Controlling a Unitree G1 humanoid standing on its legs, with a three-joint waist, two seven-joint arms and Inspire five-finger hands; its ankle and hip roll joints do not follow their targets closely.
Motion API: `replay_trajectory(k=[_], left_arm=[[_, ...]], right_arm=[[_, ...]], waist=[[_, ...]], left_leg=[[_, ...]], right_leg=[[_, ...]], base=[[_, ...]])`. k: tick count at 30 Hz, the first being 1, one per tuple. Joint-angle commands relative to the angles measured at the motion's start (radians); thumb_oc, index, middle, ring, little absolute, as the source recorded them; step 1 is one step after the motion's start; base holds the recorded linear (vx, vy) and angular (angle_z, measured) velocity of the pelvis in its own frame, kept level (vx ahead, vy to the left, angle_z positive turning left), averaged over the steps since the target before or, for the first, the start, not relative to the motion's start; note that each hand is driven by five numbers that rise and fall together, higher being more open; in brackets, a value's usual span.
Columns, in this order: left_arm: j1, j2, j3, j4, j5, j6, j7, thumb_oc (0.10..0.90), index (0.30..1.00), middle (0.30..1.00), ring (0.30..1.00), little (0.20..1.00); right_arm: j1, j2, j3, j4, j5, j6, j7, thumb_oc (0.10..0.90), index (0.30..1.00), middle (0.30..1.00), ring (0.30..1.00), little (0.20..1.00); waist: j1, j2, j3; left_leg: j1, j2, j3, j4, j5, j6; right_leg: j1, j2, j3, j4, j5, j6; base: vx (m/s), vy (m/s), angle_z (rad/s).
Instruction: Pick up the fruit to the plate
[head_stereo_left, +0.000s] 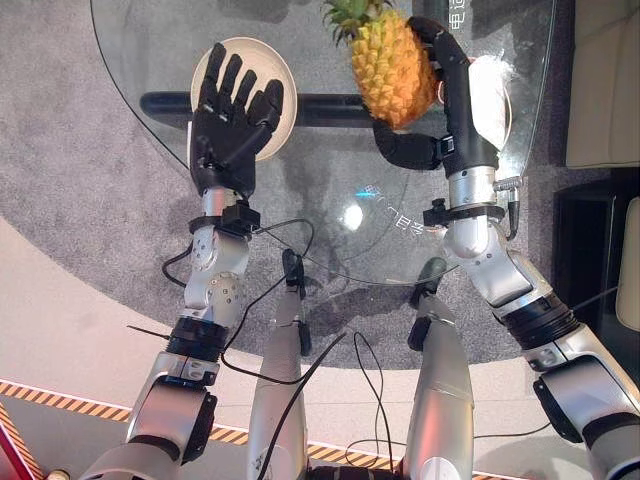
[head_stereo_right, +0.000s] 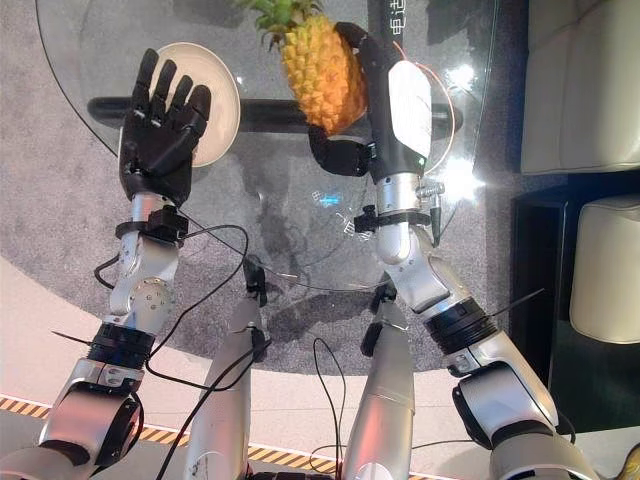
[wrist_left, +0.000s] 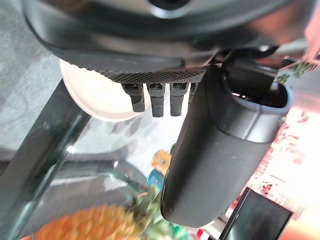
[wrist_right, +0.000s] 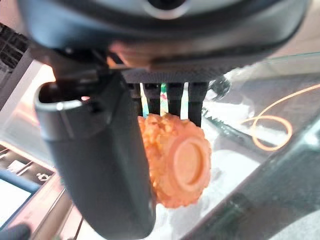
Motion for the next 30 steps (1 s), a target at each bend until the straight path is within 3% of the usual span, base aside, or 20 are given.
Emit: replay_trajectory(k=[1, 17, 30], left_arm=[[-0.1, 0.049, -0.012, -0.134, -0.022, -0.014, -0.054, 0.8, 0.9, 0.9, 0.9, 0.9], [-0.123, 0.021, -0.057, -0.135, -0.252, 0.088, -0.092, 0.8, 0.9, 0.9, 0.9, 0.9], [-0.123, 0.007, -0.059, -0.149, -0.347, 0.054, -0.138, 0.8, 0.9, 0.9, 0.9, 0.9]], right_arm=[[-0.144, -0.042, 0.001, -0.212, -0.062, -0.137, -0.018, 0.1, 0.3, 0.3, 0.3, 0.2], [-0.203, -0.044, 0.08, -0.249, -0.049, -0.12, 0.028, 0.1, 0.3, 0.3, 0.3, 0.2], [-0.221, -0.06, 0.131, -0.254, -0.047, -0.104, 0.06, 0.1, 0.3, 0.3, 0.3, 0.2]], waist=[[-0.002, 0.009, -0.023], [-0.003, 0.014, -0.023], [0.0, 0.007, -0.023]], left_leg=[[-0.034, 0.014, -0.034, 0.091, -0.062, -0.024], [-0.037, 0.011, -0.03, 0.09, -0.058, -0.021], [-0.038, 0.012, -0.03, 0.084, -0.056, -0.022]], right_leg=[[0.046, -0.015, 0.004, -0.119, 0.081, 0.052], [0.049, -0.019, 0.0, -0.127, 0.085, 0.053], [0.054, -0.021, -0.009, -0.135, 0.087, 0.054]], base=[[0.0, 0.0, 0.0], [0.0, 0.0, 0.0], [0.0, 0.0, 0.0]])
